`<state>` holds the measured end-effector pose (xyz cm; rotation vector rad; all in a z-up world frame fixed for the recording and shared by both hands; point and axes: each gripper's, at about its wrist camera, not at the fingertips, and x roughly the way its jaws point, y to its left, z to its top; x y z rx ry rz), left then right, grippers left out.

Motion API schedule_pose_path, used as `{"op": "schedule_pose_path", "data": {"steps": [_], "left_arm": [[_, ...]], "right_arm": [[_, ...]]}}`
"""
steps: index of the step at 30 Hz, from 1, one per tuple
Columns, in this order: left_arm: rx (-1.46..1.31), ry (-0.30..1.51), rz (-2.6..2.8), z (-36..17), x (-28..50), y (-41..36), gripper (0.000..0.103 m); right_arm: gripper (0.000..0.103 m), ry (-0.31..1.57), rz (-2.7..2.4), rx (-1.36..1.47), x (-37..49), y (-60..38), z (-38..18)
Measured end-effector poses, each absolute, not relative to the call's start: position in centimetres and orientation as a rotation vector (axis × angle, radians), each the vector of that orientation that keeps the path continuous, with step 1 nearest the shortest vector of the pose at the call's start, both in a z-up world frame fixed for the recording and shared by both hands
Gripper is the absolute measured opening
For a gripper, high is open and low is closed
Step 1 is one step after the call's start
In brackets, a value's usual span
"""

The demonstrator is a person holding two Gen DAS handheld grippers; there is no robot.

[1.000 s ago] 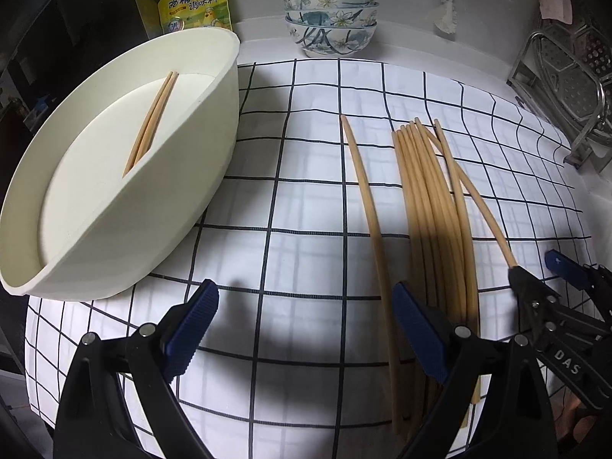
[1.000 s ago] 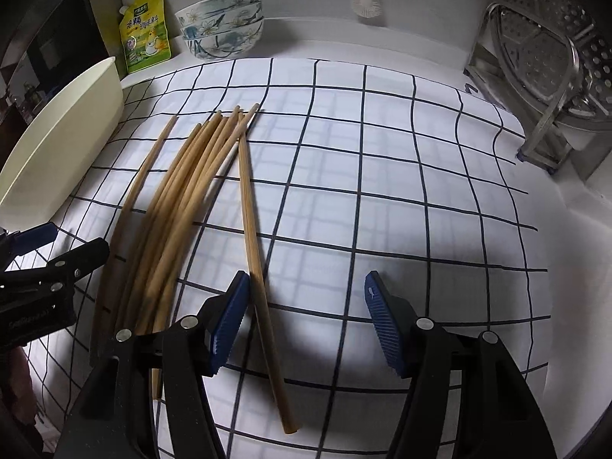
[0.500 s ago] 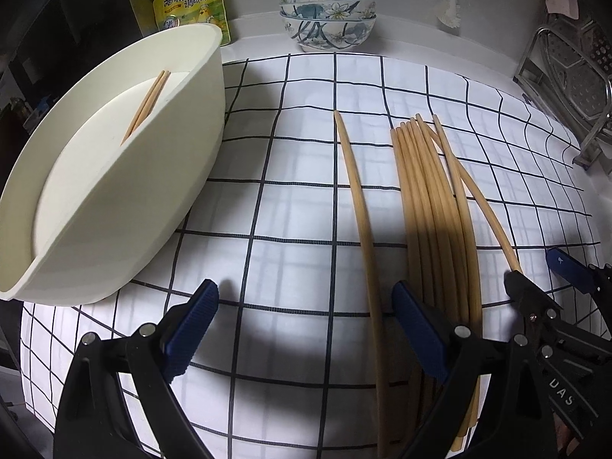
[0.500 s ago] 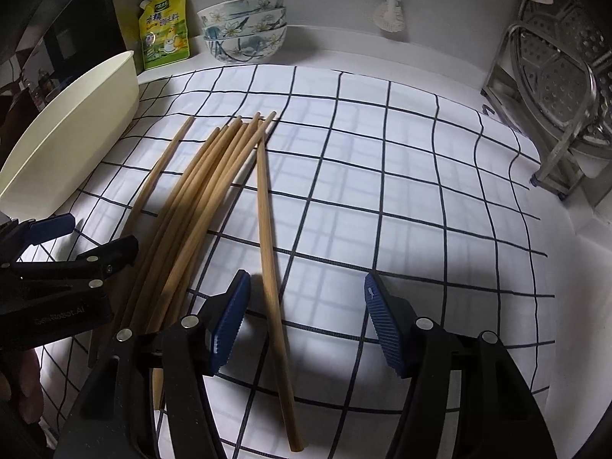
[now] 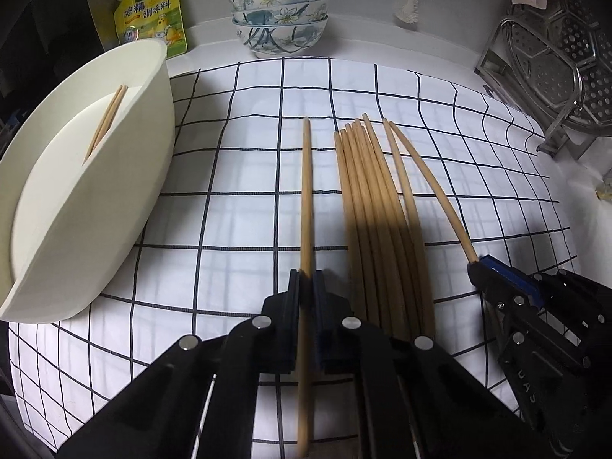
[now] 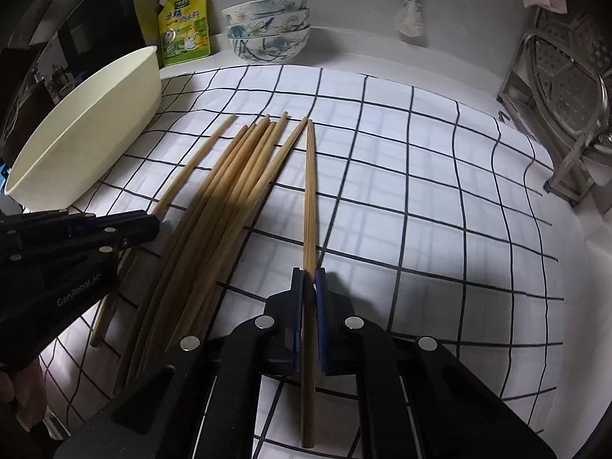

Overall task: Organize utensils
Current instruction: 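Close the left gripper on a chopstick while the right gripper grasps another, then lift and carry both held chopsticks over the white basin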

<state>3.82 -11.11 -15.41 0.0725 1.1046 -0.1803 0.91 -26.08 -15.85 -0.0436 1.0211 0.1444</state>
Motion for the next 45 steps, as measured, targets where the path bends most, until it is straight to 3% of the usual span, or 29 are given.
{"op": "schedule_pose_path", "data": {"steps": [10, 22, 32, 45], "left_arm": [[0.052, 1.103, -0.227, -13.1, 3.7, -10.7, 0.007], [0.03, 1.0, -0.252, -5.7, 3.4, -6.8, 0.007], [-0.024, 0.92, -0.108, -1.8, 5.4, 3.7, 0.007], [-0.017, 0.979, -0.013, -5.4, 10.5, 14.0, 0.007]], "right_arm": [[0.006, 1.02, 0.055, 0.061, 0.0, -28.9, -13.8], [0.006, 0.92, 0.054, 0.107, -0.2, -26.9, -7.2], [0.006, 0.857, 0.257, 0.089, 4.6, -16.1, -3.5], [0.006, 0.956, 0.408, 0.064, 11.7, -1.2, -5.9]]}}
